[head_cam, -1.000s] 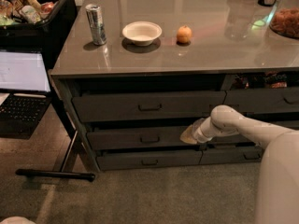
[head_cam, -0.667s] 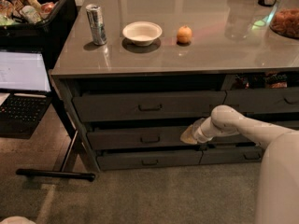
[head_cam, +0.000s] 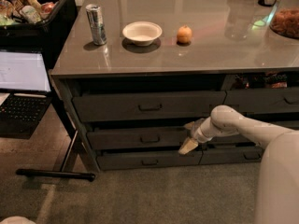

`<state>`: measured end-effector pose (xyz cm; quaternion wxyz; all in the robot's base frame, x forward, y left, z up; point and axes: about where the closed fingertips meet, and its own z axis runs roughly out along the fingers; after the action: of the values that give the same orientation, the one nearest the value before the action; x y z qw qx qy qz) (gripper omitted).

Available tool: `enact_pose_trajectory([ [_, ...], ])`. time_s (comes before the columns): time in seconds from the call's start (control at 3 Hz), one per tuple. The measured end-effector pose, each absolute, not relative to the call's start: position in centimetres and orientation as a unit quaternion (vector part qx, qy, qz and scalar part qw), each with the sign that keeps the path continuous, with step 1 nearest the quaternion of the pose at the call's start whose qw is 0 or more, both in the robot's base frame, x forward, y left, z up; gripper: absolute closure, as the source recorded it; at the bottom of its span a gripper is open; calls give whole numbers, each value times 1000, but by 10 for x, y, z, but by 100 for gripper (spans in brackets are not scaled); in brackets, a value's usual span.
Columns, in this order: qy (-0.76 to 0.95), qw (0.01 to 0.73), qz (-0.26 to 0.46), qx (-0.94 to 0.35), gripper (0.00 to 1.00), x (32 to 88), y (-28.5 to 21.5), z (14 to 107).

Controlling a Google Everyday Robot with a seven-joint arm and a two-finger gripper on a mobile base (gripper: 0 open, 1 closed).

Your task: Open middle drawer

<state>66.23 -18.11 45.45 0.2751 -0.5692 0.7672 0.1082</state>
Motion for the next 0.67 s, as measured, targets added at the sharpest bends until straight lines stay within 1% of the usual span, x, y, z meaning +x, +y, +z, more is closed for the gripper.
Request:
enact_pose_trajectory([
  [0.67, 765, 259, 115, -578, 0, 671, -165, 430],
])
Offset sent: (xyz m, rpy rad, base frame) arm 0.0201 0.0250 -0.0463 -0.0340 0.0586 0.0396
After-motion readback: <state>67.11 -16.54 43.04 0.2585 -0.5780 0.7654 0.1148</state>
